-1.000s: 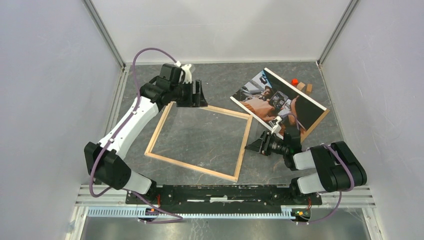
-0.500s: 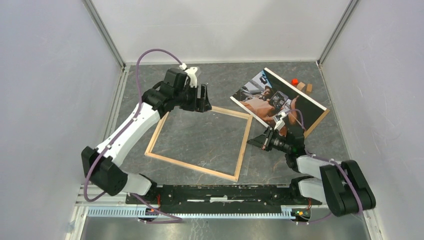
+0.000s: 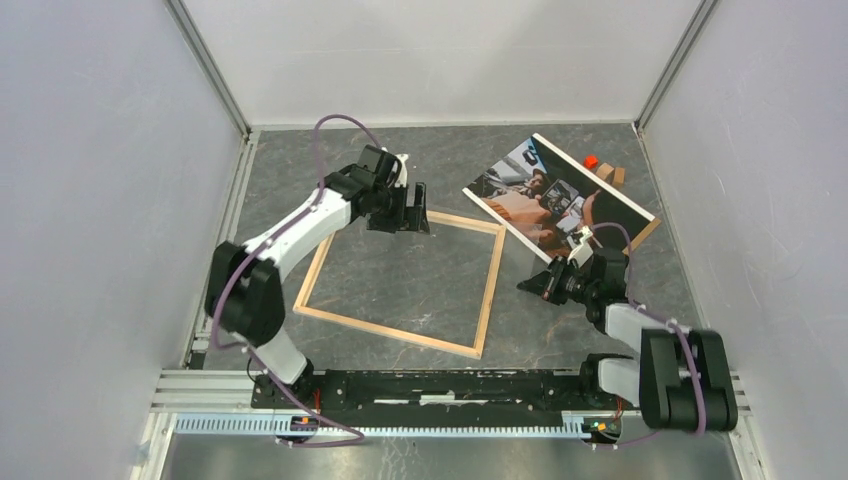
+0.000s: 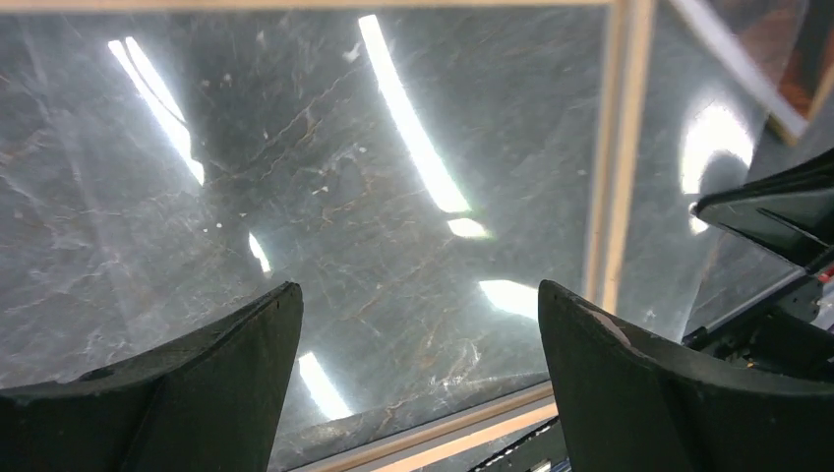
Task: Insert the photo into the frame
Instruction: Pick up the photo frame item from the photo frame.
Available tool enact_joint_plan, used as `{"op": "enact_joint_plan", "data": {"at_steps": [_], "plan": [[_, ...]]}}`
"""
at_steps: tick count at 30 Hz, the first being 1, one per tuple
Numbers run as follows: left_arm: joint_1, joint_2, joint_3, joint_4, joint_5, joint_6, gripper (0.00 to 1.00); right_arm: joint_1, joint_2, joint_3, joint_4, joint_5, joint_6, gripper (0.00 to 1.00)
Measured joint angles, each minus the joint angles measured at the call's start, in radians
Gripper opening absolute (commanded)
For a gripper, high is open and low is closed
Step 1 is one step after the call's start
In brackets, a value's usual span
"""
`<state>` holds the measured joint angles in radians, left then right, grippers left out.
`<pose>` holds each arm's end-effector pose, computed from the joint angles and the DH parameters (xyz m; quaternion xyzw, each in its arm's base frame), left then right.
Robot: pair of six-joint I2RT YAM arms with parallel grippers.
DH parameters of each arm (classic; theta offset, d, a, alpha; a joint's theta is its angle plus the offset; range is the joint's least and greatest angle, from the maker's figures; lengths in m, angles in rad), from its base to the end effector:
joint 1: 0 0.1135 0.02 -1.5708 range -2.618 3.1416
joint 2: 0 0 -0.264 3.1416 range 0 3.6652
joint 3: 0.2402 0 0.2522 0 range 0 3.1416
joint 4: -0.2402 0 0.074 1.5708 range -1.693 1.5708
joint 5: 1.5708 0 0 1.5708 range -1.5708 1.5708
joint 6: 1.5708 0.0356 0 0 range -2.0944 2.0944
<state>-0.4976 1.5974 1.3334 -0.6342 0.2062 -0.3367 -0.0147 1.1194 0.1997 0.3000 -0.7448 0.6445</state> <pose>0.3014 -0.1720 0.2863 0.1093 0.9332 -0.2218 0.2607 0.1829 0.0214 0.1344 0.1104 0.8374 0.4397 0.3053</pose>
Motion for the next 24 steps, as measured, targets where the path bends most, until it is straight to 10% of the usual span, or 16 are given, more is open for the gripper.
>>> {"op": "enact_joint_plan", "data": {"at_steps": [5, 9, 24], "plan": [[0.038, 0.113, -0.015, -0.006, 0.062, -0.032, 0.95, -0.027, 0.131, -0.01, -0.016, -0.106, -0.087, 0.62], [0.048, 0.099, -0.016, -0.003, 0.073, -0.04, 0.95, -0.027, 0.113, -0.019, 0.002, -0.127, -0.116, 0.75], [-0.016, -0.129, -0.055, 0.058, 0.119, -0.065, 0.95, 0.011, 0.391, -0.178, 0.782, -0.084, 0.274, 0.67]]}}
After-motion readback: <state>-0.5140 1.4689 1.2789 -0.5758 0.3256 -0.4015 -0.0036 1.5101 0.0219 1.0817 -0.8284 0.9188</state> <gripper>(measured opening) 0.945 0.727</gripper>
